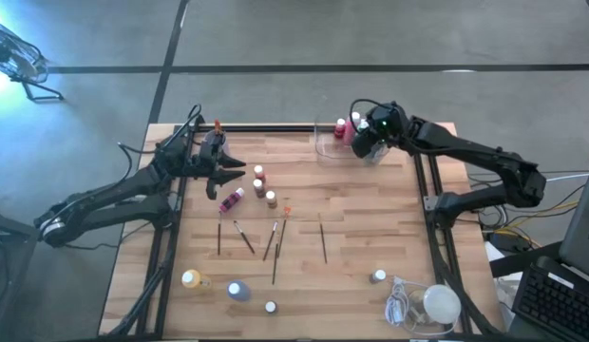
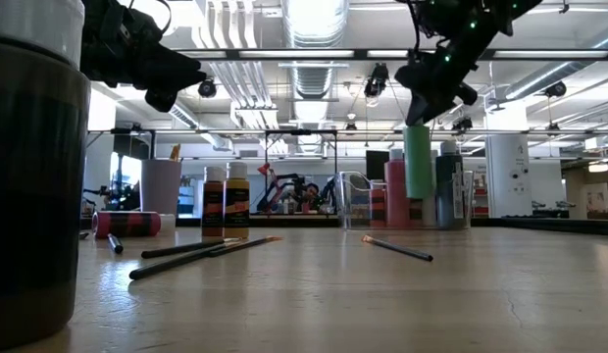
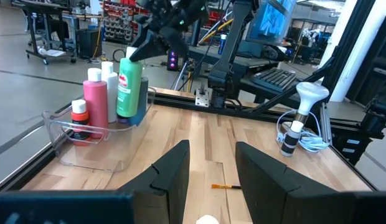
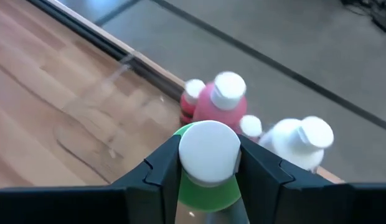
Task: Pick & Place Paint Supplies
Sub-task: Put the green paint bottle into the transparent bin
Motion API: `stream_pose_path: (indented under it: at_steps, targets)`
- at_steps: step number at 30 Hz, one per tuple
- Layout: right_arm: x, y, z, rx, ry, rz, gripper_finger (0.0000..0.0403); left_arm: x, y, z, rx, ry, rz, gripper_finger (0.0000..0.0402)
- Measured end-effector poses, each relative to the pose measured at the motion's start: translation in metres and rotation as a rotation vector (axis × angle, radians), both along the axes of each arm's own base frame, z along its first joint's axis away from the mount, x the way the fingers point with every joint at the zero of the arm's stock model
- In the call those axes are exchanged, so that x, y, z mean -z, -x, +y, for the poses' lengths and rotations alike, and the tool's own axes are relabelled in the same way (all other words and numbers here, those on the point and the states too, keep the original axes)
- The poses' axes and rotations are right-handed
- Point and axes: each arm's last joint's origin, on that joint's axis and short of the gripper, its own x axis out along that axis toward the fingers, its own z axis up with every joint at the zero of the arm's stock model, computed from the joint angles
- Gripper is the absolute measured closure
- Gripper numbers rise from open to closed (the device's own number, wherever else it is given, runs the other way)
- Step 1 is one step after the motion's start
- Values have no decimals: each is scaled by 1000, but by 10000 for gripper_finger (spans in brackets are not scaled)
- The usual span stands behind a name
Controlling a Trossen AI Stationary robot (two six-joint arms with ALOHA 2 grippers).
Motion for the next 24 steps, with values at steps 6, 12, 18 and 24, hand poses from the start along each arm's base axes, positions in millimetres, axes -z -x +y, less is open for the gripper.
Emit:
stream_pose_path:
  at_steps: [6,12,18,24]
  targets:
    - [12,4,-8,14,13,-17,286,0,0,0,0,0,0,266]
    - [25,11,-16,47,-5,-4,280,0,0,0,0,0,0,266]
    - [34,15,-20,57,18,-16,287,0,0,0,0,0,0,266]
    - [41,18,-23,73,21,-22,277,0,0,0,0,0,0,266]
